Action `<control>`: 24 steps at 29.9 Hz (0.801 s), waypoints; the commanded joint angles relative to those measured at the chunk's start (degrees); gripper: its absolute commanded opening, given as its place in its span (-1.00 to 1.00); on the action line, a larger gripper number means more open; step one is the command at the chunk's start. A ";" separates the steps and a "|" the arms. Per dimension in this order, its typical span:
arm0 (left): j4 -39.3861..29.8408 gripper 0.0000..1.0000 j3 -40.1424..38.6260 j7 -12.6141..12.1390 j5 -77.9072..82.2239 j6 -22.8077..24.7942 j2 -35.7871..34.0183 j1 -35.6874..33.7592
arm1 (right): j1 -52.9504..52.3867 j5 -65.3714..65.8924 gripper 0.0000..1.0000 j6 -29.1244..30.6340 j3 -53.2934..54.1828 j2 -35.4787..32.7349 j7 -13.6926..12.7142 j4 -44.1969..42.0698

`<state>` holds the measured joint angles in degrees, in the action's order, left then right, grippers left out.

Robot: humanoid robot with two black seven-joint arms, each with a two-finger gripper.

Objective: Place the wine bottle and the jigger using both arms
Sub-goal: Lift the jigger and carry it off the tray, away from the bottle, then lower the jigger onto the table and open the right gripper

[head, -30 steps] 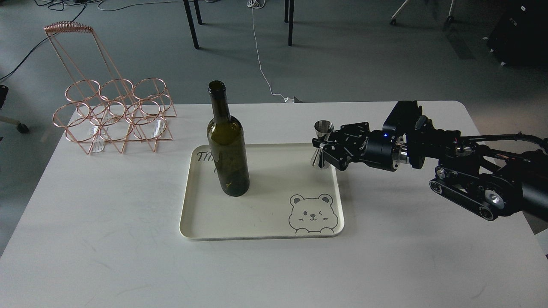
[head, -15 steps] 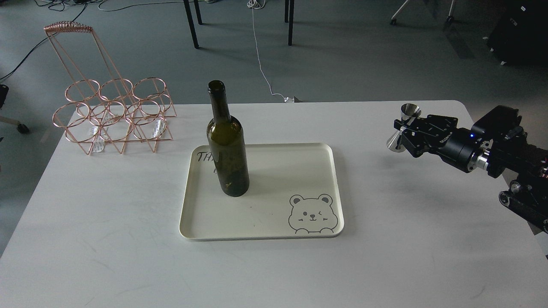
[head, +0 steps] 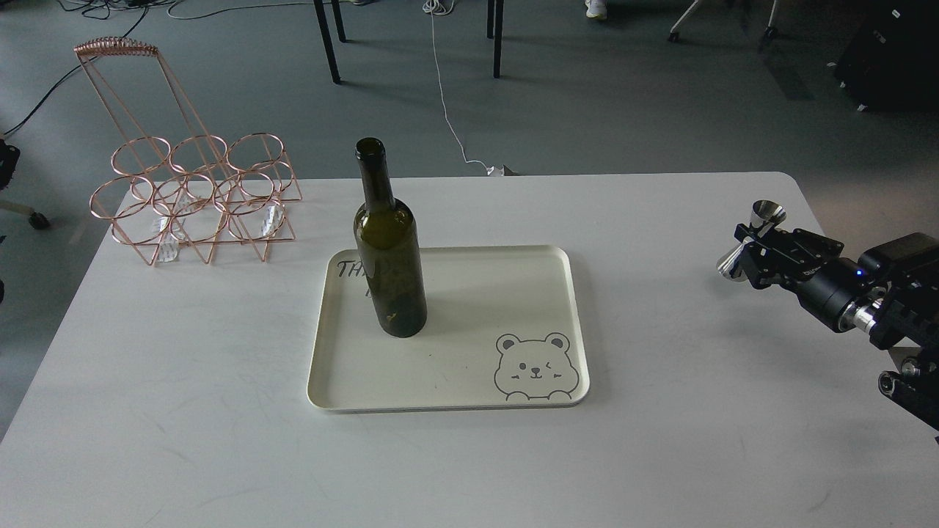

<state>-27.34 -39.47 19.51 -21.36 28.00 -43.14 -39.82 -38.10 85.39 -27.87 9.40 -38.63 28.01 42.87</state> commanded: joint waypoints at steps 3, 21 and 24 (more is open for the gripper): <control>0.01 0.97 0.01 0.09 0.00 0.00 -0.02 0.01 | 0.48 -0.04 -0.62 -0.13 -0.35 0.49 -0.01 0.11; 0.01 0.97 0.01 0.09 0.00 0.00 -0.10 0.01 | 2.06 -0.04 -0.35 -0.13 -0.35 2.86 -0.01 -0.33; 0.01 0.97 0.01 0.09 0.00 0.00 -0.10 0.01 | 2.06 -0.04 -0.25 -0.13 -0.35 2.86 -0.01 -0.16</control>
<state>-27.33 -39.46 19.60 -21.36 28.00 -43.24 -39.82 -36.06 85.34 -28.01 9.09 -35.81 28.00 42.57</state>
